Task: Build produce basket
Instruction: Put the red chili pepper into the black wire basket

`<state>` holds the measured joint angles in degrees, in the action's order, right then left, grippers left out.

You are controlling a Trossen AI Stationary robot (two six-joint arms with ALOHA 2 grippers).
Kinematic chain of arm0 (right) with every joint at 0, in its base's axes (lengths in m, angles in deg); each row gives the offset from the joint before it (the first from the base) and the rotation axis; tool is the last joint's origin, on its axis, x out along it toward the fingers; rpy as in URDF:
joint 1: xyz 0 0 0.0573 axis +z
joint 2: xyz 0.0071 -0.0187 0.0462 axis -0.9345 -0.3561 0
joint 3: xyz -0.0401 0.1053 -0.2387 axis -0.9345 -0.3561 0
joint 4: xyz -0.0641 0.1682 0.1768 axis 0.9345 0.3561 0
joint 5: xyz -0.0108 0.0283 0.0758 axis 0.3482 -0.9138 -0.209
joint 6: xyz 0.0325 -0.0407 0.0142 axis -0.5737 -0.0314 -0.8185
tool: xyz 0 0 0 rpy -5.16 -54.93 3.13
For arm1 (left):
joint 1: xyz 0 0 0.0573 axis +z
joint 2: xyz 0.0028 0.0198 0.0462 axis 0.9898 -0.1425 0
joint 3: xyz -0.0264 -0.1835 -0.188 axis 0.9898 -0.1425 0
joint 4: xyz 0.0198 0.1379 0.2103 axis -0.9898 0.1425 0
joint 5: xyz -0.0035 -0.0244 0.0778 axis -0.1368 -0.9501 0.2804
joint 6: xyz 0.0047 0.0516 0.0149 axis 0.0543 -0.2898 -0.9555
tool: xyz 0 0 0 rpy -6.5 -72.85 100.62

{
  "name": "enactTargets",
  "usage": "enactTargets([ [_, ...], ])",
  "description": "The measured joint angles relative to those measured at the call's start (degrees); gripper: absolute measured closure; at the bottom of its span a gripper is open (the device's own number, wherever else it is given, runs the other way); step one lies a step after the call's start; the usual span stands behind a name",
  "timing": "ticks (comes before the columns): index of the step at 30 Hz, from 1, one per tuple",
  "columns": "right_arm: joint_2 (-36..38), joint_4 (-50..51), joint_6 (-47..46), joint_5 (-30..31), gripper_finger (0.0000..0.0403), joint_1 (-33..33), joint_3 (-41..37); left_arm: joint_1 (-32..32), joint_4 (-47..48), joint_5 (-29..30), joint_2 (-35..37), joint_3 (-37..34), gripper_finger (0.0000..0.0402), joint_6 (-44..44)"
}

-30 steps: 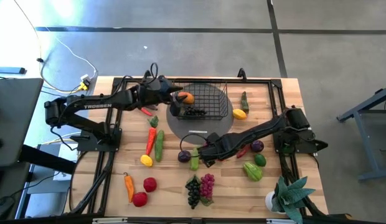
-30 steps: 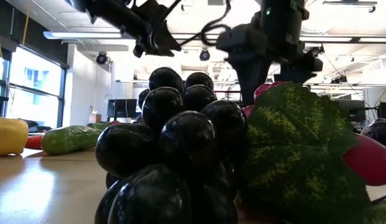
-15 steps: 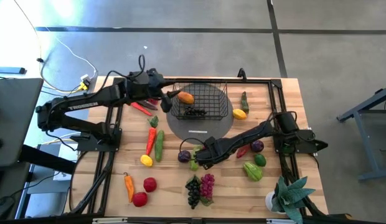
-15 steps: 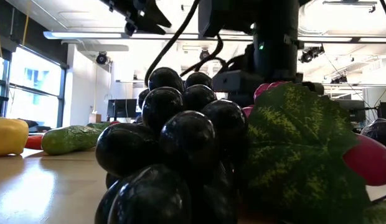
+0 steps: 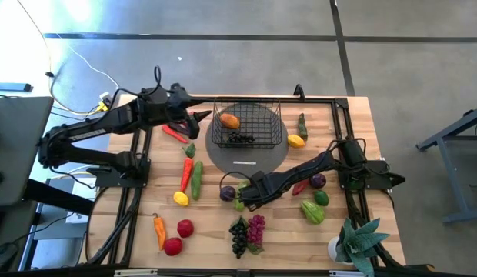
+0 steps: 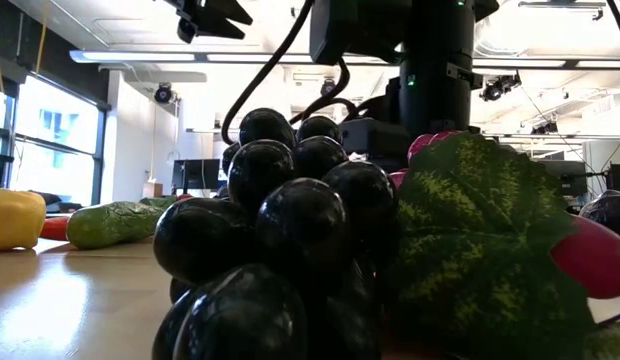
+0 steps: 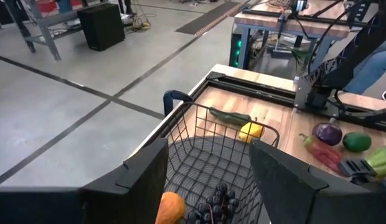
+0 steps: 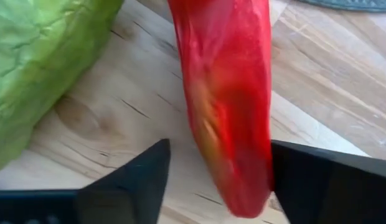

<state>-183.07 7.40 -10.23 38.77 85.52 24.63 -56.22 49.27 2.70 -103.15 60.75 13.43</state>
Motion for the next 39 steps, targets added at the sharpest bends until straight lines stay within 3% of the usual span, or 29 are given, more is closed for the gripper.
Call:
enactTargets([
  [7, 0.25, -0.44, -1.05, -0.76, 0.0323, 0.02, 0.05, 0.00, 1.93, -0.01, 1.19, -0.02, 0.0188, -0.01],
  [10, 0.92, -0.57, -3.78, -0.49, 0.0359, 0.29, -0.10, -0.01, 4.28, -0.02, 1.27, -0.01, 0.0188, 0.01],
  [20, 3.24, -1.77, -11.48, 0.69, 0.0340, 1.96, 0.41, 0.00, 13.71, 0.00, 1.22, -0.04, 0.0188, 0.01],
  [28, 3.52, 5.37, -12.76, 6.42, 0.0354, 2.12, 7.95, 0.00, 21.36, 2.16, 1.19, -0.04, 0.0188, 0.02],
  [34, 3.58, 13.41, -8.50, 11.73, 0.0352, -0.01, 15.41, 0.30, 27.87, 8.10, 1.19, -0.04, 0.0188, 0.94],
  [39, 3.58, 17.48, -0.63, 15.10, 0.0351, -3.69, 21.42, 1.50, 31.52, 9.02, 1.19, -0.04, 0.0188, 2.45],
])
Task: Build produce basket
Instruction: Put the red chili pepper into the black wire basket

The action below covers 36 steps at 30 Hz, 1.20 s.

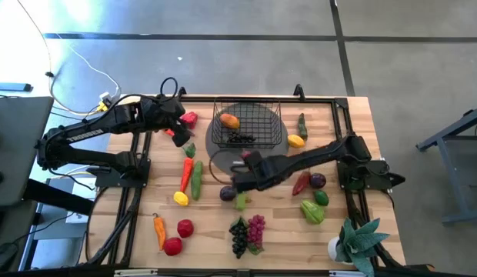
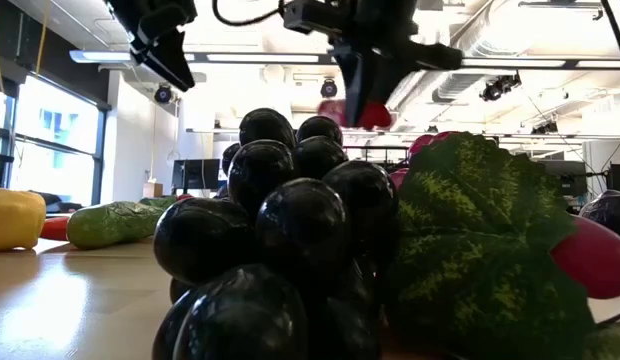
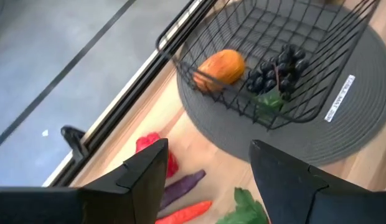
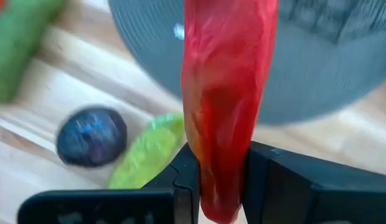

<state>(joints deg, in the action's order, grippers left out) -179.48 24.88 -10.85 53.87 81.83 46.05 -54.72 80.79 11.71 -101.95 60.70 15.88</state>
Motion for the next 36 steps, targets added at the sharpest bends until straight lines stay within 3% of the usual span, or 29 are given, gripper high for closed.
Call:
enactTargets([
  [7, 0.02, 1.39, 15.07, 1.54, 0.0350, -7.03, 5.44, 0.40, 2.23, 0.01, 0.00, 0.00, 0.0188, 1.46],
  [20, 0.02, 0.78, 38.36, -0.52, 0.0350, -20.49, 5.94, 0.40, 4.39, -0.08, -0.02, -0.02, 0.0188, 2.96],
  [28, 0.02, 0.71, 48.02, -9.76, 0.0330, -29.20, 5.90, 2.48, 4.66, -0.02, -2.02, -0.02, 0.0188, 9.09],
  [36, 0.02, 0.67, 56.73, -14.89, 0.0291, -34.26, 5.87, 8.41, 4.64, -2.59, -6.75, -0.04, 0.0188, 13.06],
])
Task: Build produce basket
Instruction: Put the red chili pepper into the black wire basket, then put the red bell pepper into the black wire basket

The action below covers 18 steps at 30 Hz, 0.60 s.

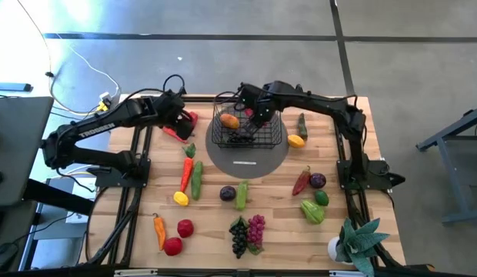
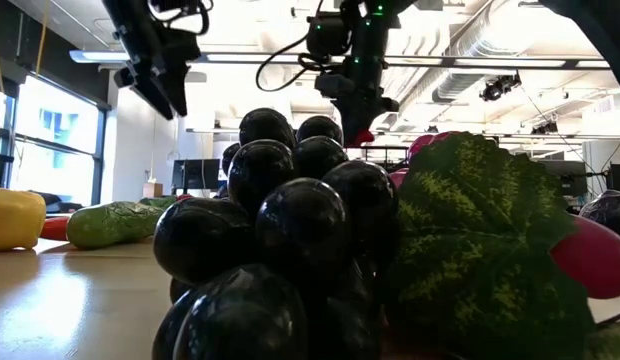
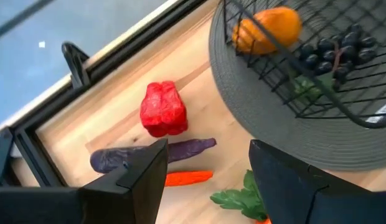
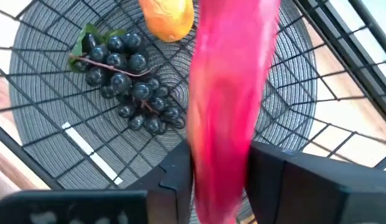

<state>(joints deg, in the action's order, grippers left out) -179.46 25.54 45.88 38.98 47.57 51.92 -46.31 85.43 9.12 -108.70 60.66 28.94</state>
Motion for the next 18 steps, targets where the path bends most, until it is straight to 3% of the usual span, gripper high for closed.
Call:
enactTargets([
  [12, 0.00, -0.26, 6.05, 0.15, 0.0189, -2.56, -0.04, 7.40, -1.46, -2.45, -6.38, 0.00, 0.0188, 0.02],
  [18, -0.02, -0.24, 7.64, 0.18, 0.0166, -2.92, -0.04, 12.13, -1.66, -5.09, -8.43, 0.00, 0.0182, 0.00],
])
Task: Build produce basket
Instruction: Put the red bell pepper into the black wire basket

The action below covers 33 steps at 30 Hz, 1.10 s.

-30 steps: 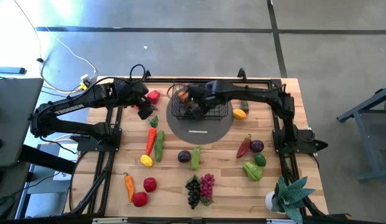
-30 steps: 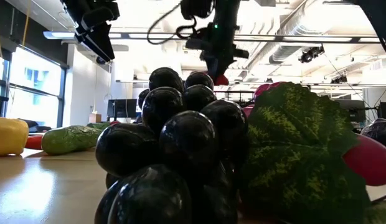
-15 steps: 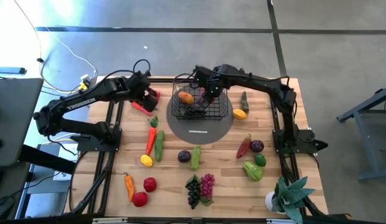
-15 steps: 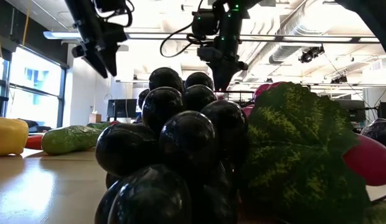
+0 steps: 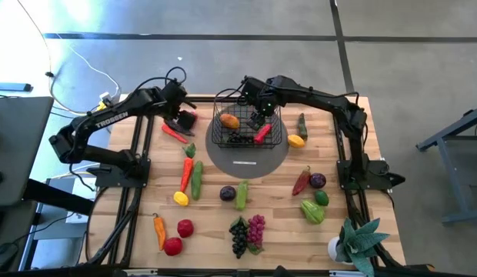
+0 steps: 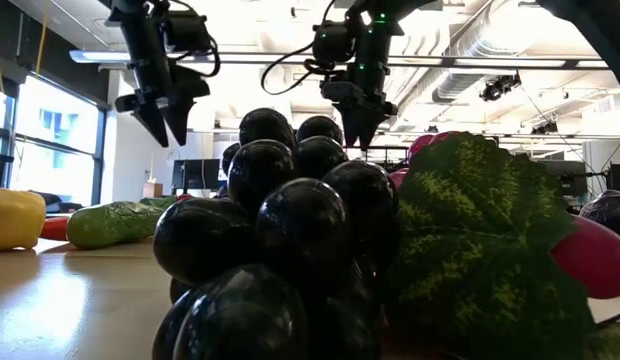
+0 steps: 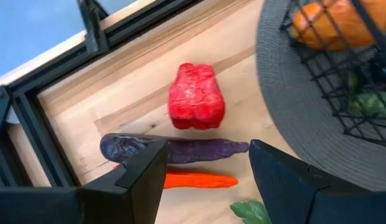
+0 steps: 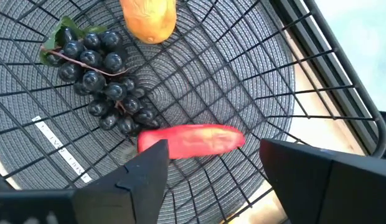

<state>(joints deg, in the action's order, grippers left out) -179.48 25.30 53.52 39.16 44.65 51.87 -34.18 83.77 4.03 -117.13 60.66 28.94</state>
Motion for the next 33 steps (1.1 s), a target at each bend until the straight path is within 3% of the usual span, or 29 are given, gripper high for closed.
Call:
enactTargets([
  [9, 0.00, 0.02, 1.49, 0.02, 0.0164, 0.00, 0.00, 4.71, -4.62, -7.43, -4.15, 0.00, 0.0163, -3.77],
  [17, 0.00, -0.32, 1.50, 0.07, 0.0164, 0.02, 0.00, 4.75, -10.80, -7.86, -5.76, 0.00, 0.0167, -3.99],
  [26, 0.00, -1.49, 1.50, 0.13, 0.0164, 0.02, 0.00, 5.03, -11.17, -6.48, -5.76, 0.00, 0.0166, -3.90],
  [33, 0.00, -1.68, 1.50, 0.13, 0.0164, 0.02, 0.00, 5.34, -11.17, -6.49, -5.76, 0.00, 0.0143, -2.35],
])
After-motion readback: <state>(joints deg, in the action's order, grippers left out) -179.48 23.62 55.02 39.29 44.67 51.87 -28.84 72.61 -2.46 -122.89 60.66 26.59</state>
